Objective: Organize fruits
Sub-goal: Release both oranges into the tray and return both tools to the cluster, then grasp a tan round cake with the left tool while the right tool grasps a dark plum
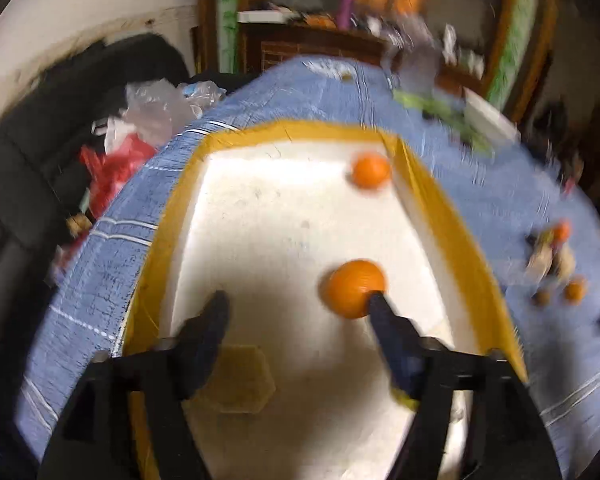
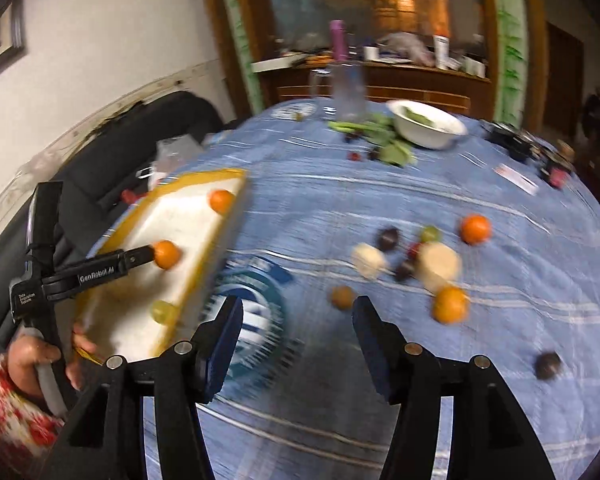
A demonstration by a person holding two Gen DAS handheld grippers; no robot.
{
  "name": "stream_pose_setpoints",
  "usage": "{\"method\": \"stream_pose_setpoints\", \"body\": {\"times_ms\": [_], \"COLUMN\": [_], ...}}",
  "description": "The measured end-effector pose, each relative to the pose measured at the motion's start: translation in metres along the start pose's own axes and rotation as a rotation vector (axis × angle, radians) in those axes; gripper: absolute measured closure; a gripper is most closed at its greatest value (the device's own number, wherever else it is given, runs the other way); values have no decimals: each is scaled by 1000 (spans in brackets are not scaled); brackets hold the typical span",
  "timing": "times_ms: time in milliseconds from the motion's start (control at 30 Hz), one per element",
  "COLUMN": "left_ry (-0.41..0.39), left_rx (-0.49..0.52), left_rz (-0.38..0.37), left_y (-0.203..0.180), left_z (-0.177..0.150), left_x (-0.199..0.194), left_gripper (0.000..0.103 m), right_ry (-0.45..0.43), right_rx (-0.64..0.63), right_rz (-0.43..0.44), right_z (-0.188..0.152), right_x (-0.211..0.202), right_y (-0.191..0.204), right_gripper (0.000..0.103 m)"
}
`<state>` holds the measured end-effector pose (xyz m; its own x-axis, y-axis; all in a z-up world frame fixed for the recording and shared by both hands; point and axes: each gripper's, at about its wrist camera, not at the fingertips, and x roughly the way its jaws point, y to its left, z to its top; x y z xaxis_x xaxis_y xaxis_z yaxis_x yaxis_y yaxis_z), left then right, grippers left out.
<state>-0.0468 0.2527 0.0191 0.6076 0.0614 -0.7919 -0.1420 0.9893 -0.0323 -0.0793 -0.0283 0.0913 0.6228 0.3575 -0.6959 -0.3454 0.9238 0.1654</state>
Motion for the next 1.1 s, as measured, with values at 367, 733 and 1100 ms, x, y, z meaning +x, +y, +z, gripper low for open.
{"method": "stream_pose_setpoints", "body": {"times_ms": [367,733,1100], "left_ry": [-6,-96,148], "left_rx": [5,43,-31], "left_rz": [-205,-324,-401], "left_y": [30,-54,-157], "left_z": [-9,12,29], "left_x": [-21,-87,2], "left_gripper": [23,23,38], "right_ry": [-42,0,105], "right_rx": [192,295,239], "right_rz": [-158,-229,-204], "right_z": [-37,-59,-56], "right_x": [-66,-65,-7], "right_y": [-109,-184,-191], "right_gripper": [42,42,42]}}
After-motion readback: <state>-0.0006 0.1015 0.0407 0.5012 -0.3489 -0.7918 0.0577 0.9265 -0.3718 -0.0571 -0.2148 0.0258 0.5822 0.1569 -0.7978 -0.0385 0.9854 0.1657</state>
